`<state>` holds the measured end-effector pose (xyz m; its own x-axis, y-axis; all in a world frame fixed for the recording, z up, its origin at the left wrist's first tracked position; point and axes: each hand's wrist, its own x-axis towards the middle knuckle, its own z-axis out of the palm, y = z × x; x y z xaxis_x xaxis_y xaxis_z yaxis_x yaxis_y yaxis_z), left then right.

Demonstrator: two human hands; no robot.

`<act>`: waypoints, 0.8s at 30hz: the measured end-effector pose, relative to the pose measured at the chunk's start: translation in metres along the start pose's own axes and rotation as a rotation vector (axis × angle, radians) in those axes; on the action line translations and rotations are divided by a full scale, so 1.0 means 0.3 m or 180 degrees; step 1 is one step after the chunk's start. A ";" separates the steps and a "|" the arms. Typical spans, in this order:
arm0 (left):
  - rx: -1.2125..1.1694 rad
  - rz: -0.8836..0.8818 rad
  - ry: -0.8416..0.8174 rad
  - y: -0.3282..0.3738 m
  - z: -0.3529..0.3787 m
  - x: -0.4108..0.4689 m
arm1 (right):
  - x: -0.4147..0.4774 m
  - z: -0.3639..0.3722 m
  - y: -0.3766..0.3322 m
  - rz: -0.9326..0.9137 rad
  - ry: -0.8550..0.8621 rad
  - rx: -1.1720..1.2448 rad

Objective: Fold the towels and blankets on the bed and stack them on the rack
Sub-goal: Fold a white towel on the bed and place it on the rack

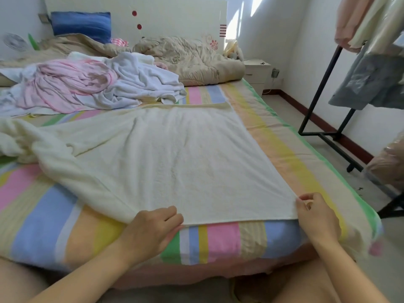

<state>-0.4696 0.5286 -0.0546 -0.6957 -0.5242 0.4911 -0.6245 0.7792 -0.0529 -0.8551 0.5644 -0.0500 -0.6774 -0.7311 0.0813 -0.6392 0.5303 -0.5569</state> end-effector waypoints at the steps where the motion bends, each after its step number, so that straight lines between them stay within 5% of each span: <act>1: -0.0060 -0.0059 -0.0010 0.010 0.000 -0.005 | -0.005 0.001 0.013 -0.0004 0.0003 -0.0036; 7: -0.0236 -0.0467 -0.0168 0.028 0.005 -0.034 | -0.033 0.030 -0.011 -0.0271 0.0348 -0.0826; 11: -0.0561 -0.1193 0.0006 0.008 -0.013 -0.046 | -0.059 0.101 -0.135 -0.1304 0.0539 -0.0910; 17: 0.0112 -0.1722 -0.0140 -0.210 -0.046 -0.065 | -0.310 0.286 -0.489 -0.2407 -0.1242 -0.0702; 24: 0.1134 -0.2239 -0.0821 -0.565 -0.178 -0.167 | -0.554 0.398 -0.847 -0.3229 -0.2320 0.0047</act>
<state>-0.3101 0.4413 -0.0237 -0.1330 -0.9447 0.2999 -0.9891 0.1071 -0.1014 -0.5367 0.5000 -0.0207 0.4804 -0.8771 0.0052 -0.7476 -0.4126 -0.5204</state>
